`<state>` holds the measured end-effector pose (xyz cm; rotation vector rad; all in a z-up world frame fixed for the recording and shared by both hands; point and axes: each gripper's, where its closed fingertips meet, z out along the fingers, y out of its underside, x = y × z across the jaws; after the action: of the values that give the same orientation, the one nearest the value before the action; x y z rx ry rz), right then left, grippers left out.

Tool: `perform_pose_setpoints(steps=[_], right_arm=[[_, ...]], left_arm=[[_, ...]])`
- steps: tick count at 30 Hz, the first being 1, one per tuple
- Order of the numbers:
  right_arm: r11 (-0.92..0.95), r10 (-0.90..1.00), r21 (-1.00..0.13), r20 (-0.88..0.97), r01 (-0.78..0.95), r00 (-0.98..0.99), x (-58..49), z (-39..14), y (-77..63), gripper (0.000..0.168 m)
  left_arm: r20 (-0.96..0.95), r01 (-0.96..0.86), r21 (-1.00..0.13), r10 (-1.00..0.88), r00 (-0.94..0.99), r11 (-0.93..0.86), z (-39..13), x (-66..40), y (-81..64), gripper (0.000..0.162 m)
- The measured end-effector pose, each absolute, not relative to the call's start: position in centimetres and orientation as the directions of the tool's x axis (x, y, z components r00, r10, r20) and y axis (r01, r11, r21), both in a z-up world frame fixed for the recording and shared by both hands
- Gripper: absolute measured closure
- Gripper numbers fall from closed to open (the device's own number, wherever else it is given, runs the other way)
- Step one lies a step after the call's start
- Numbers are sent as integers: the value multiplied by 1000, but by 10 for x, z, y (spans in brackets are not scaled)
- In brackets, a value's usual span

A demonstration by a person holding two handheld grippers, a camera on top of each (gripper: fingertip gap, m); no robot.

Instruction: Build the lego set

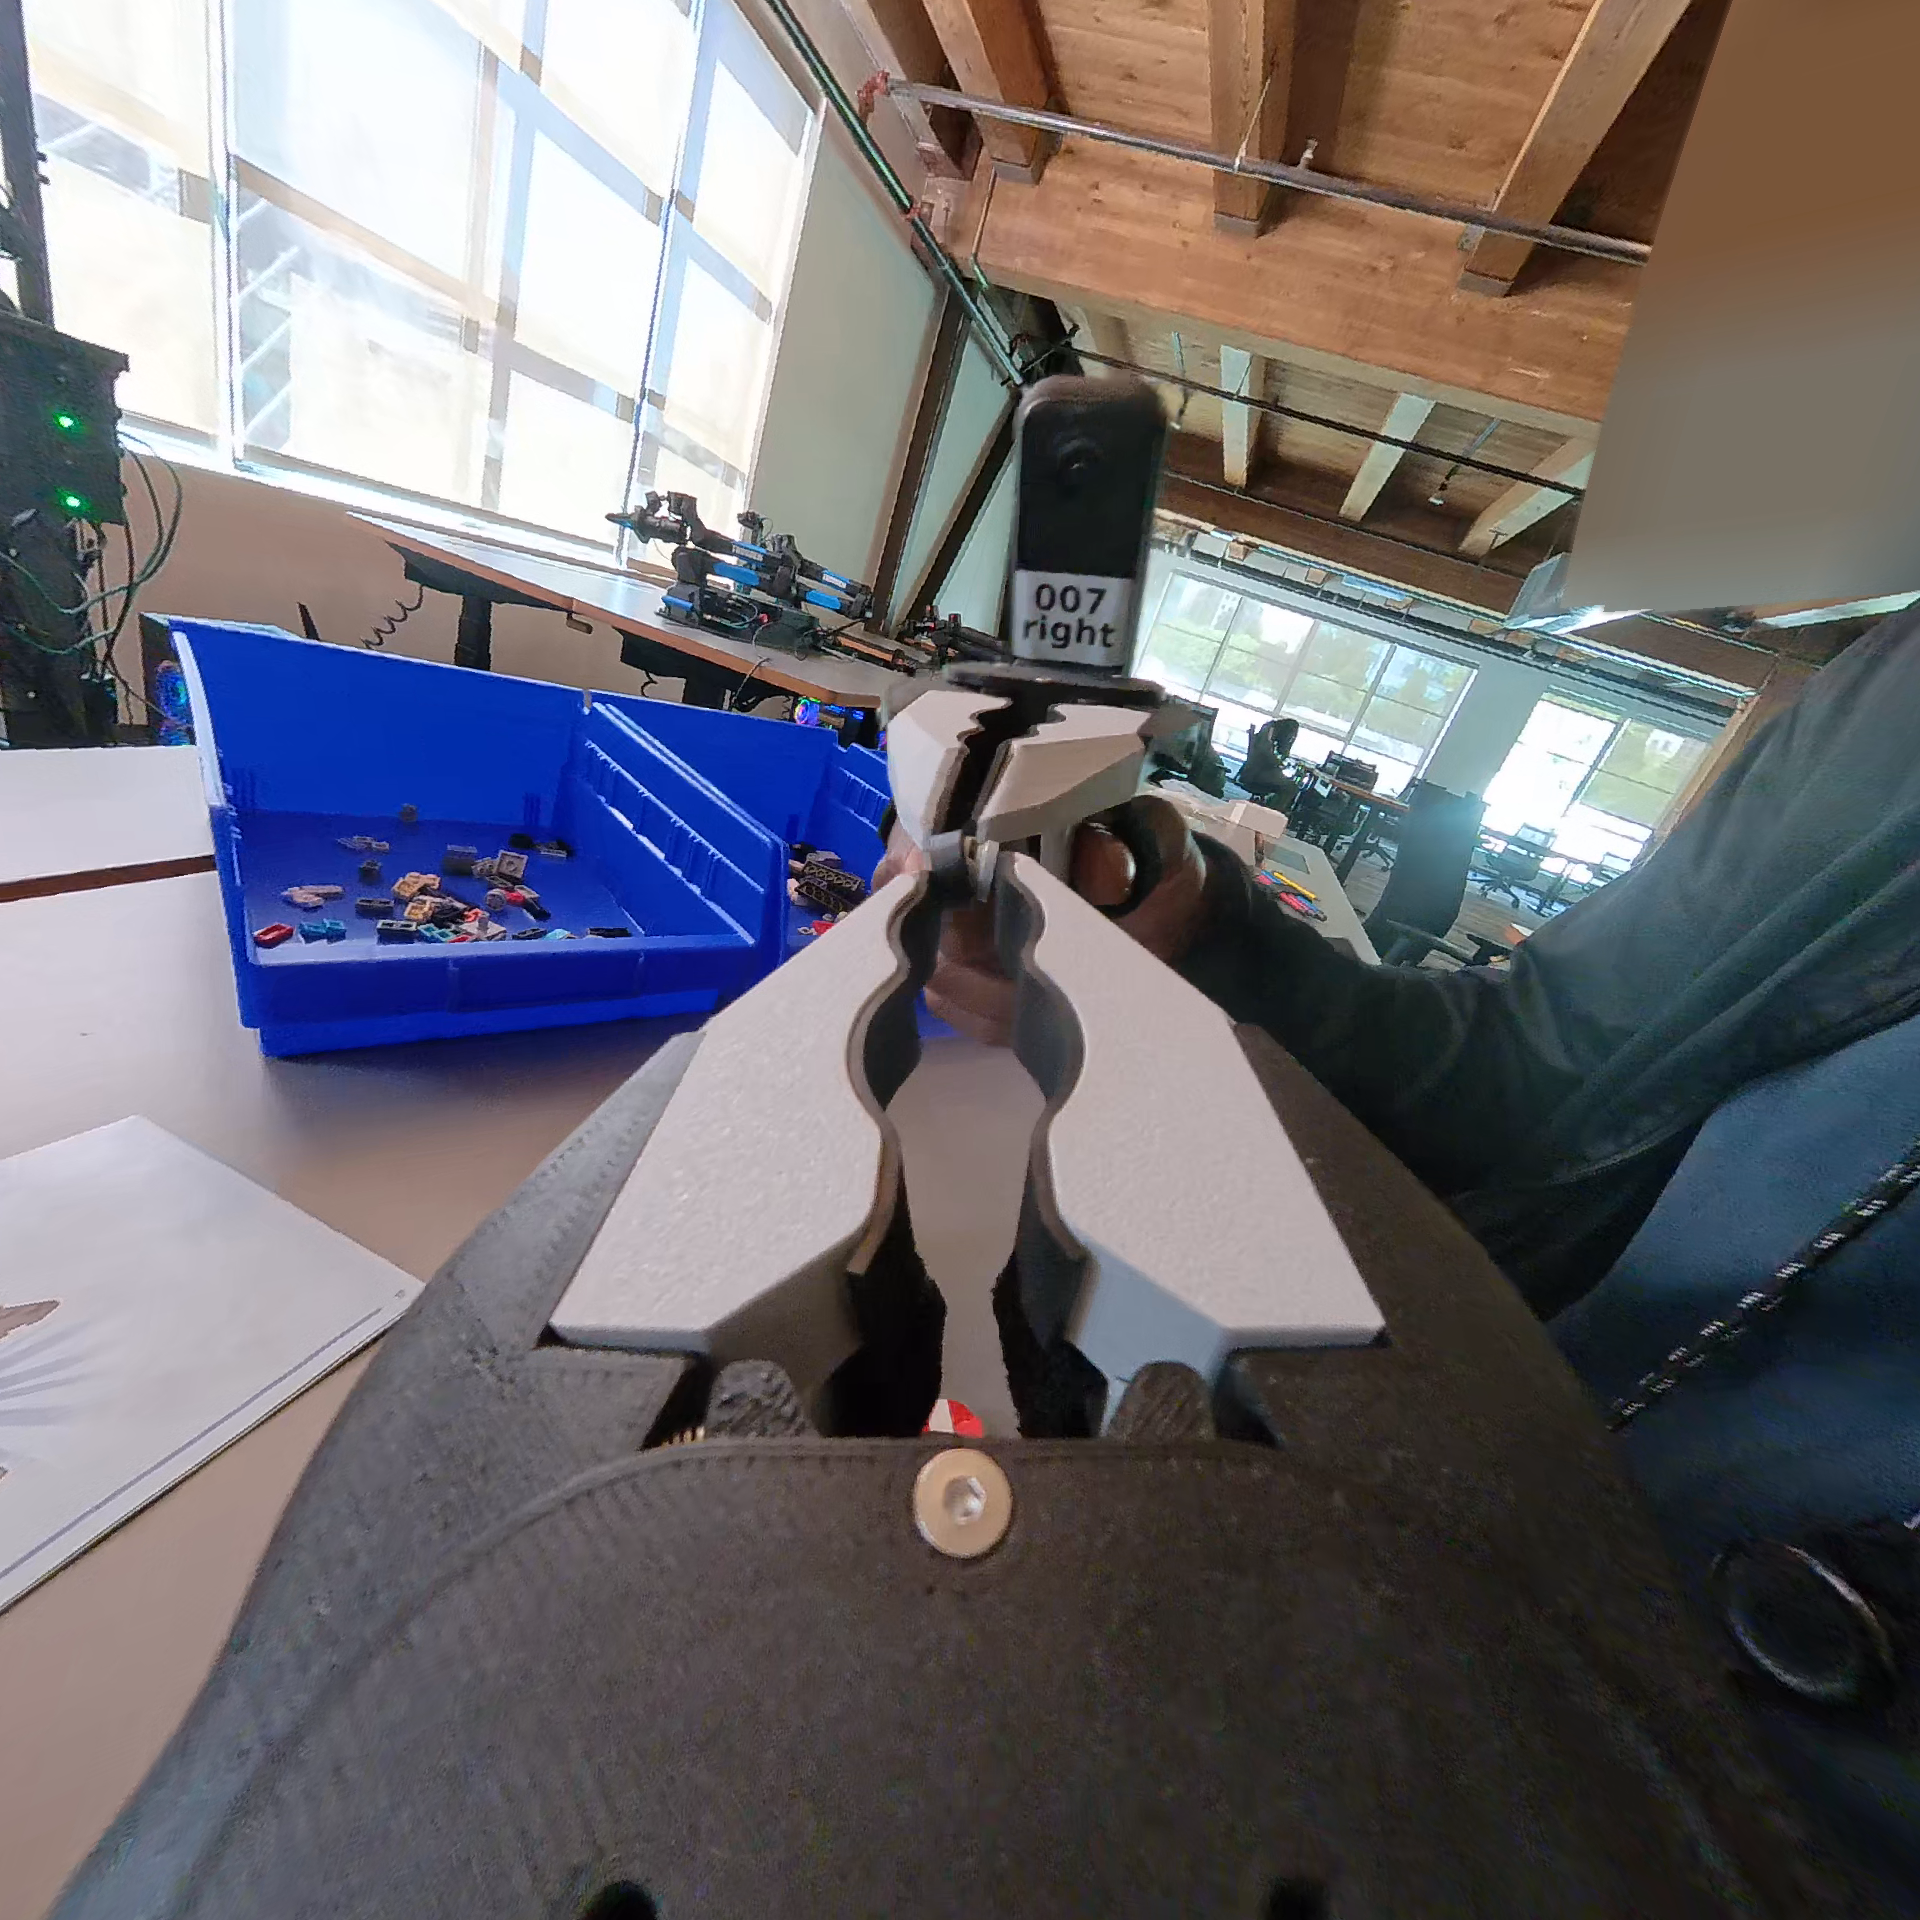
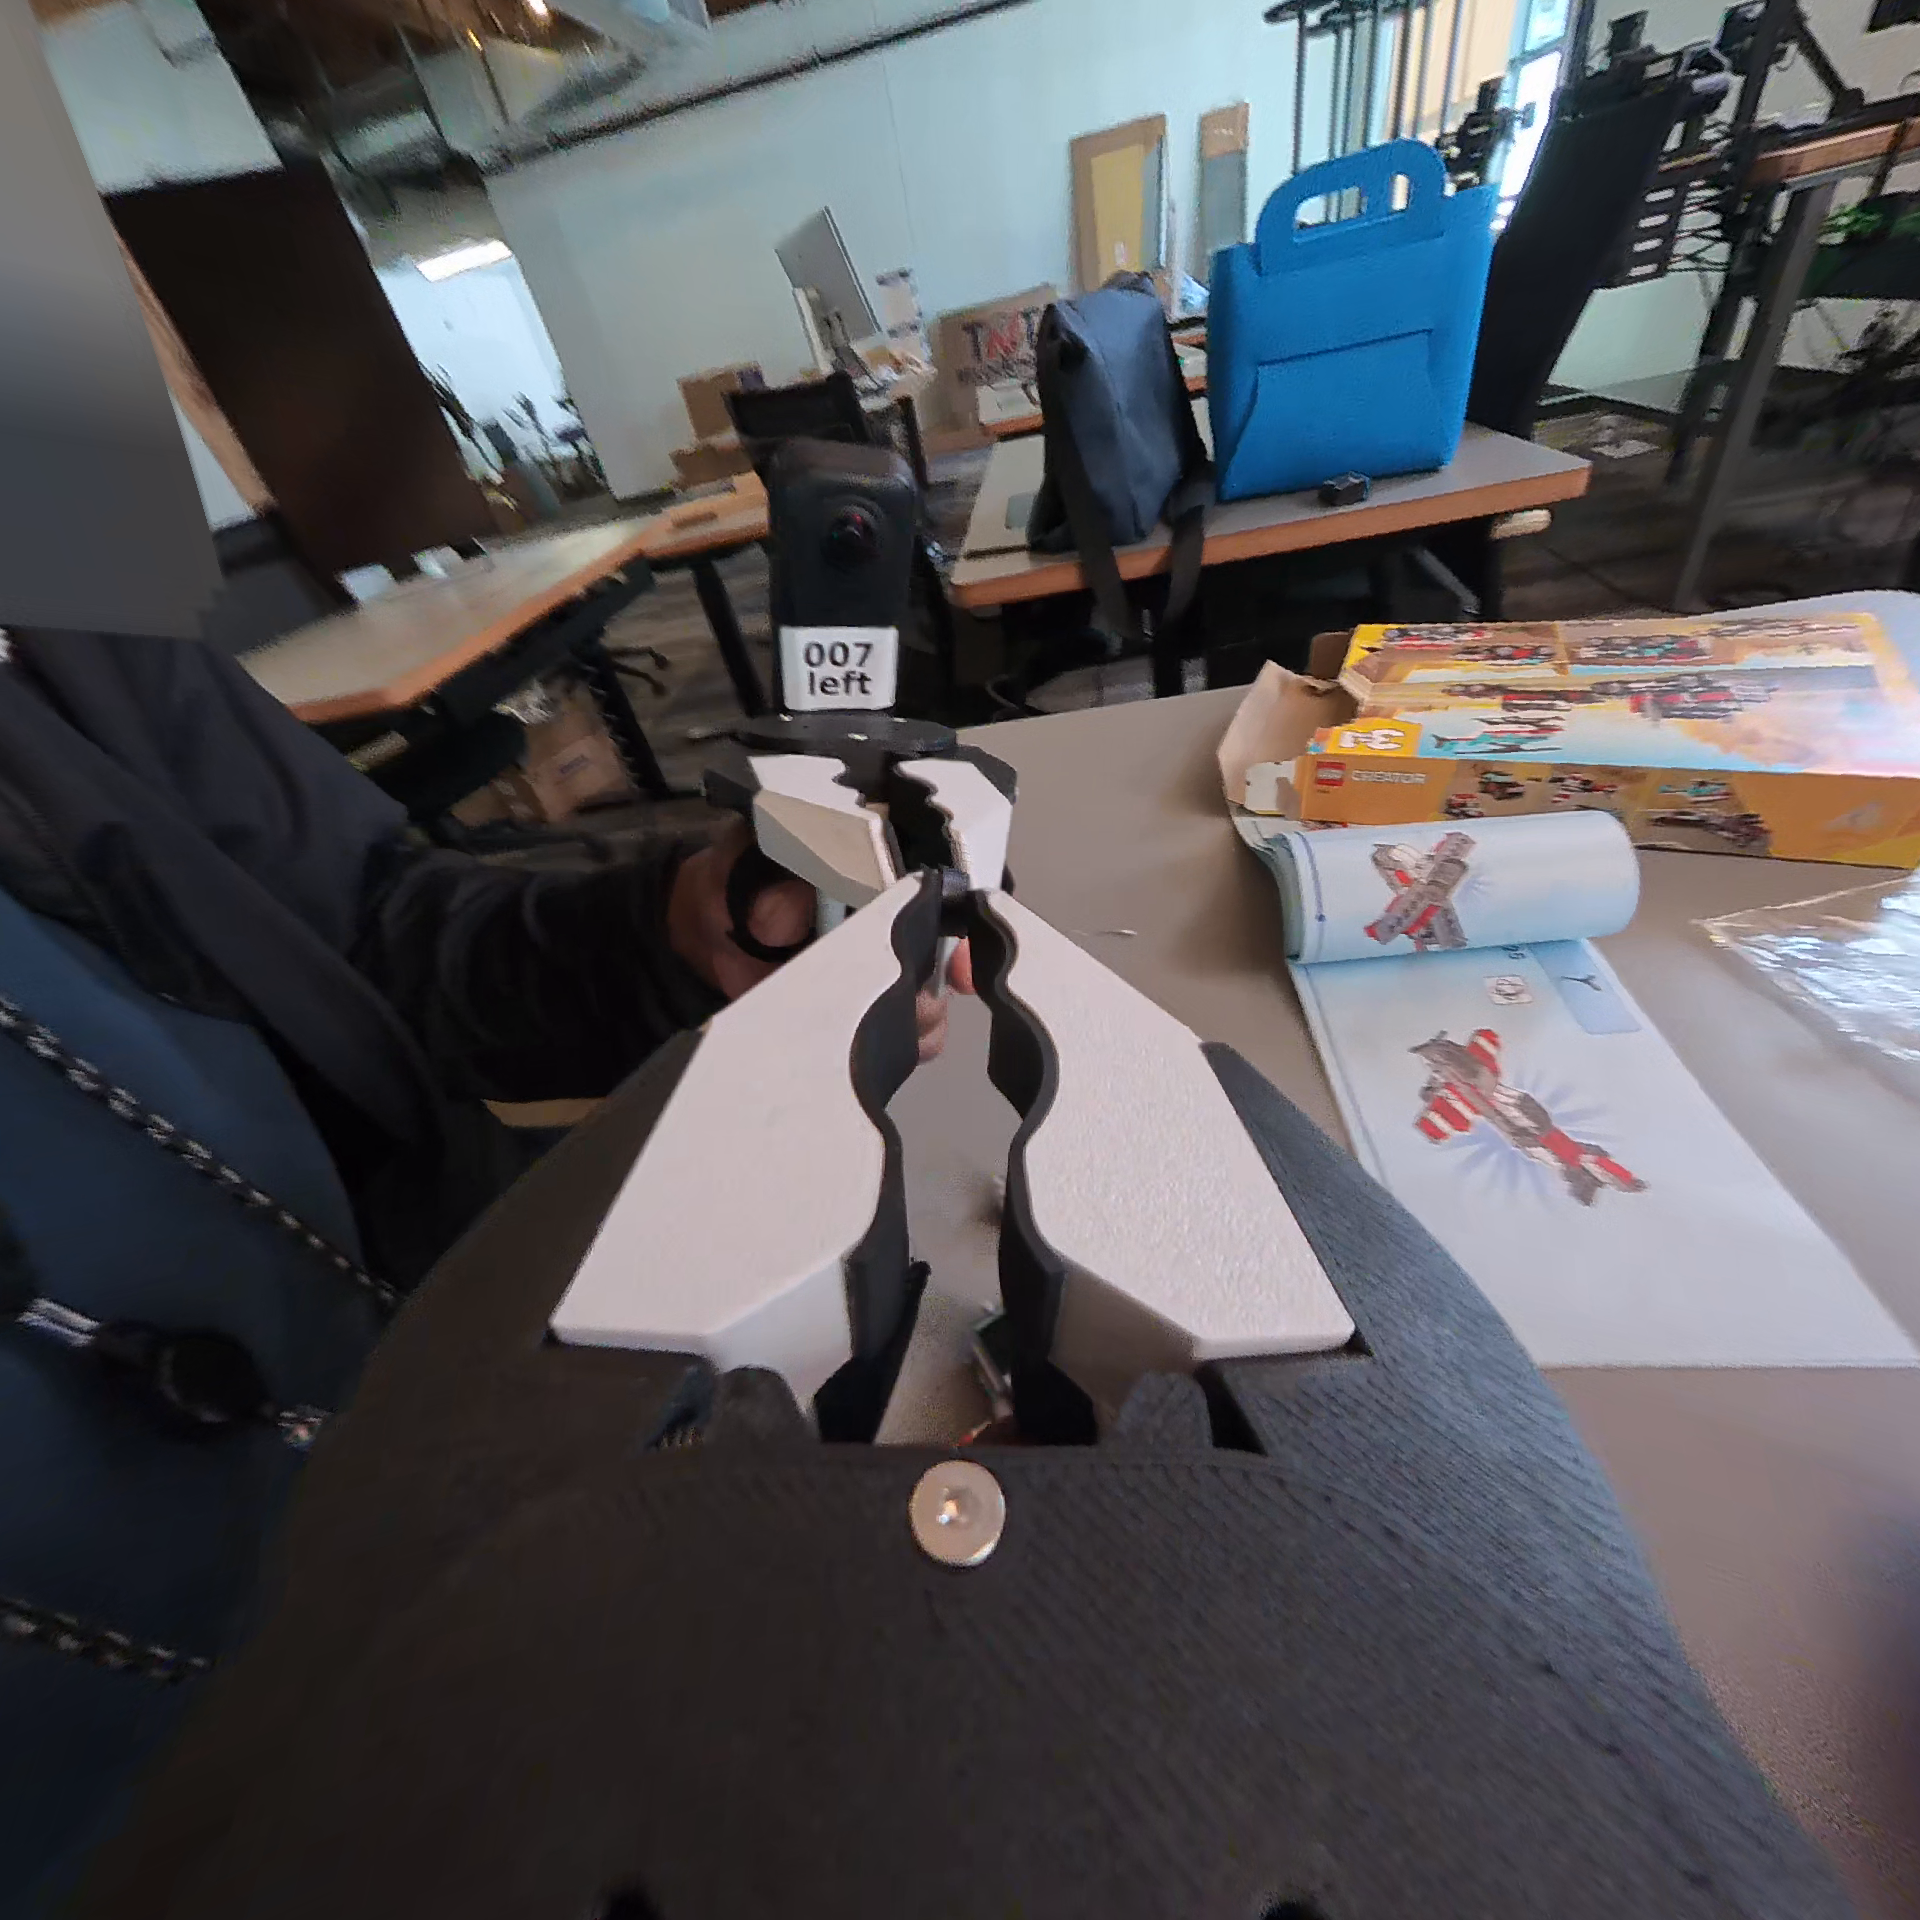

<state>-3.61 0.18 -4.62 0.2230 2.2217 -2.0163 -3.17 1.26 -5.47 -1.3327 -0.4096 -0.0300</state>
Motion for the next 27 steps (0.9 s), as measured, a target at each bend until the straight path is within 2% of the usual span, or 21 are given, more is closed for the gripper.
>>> perform_pose_setpoints(steps=[4,9,16,19,27], right_arm=[[30,-55,-958,-286,285,-957,-32,-40,3,163],[-27,-113,-928,-366,371,-924,-33,-34,7,155],[6,-222,-897,-433,443,-874,-16,-34,1,151],[11,-232,-897,-433,443,-871,-14,-34,1,157],[54,-148,-929,-369,365,-918,-17,-38,1,158]], left_arm=[[286,234,-936,182,941,265,-49,-26,13,152],[283,232,-925,140,949,301,-41,-21,9,152],[252,215,-938,108,962,272,-42,-13,15,152],[247,212,-943,110,963,258,-44,-12,15,152],[289,258,-939,113,951,229,-48,-15,16,152]])
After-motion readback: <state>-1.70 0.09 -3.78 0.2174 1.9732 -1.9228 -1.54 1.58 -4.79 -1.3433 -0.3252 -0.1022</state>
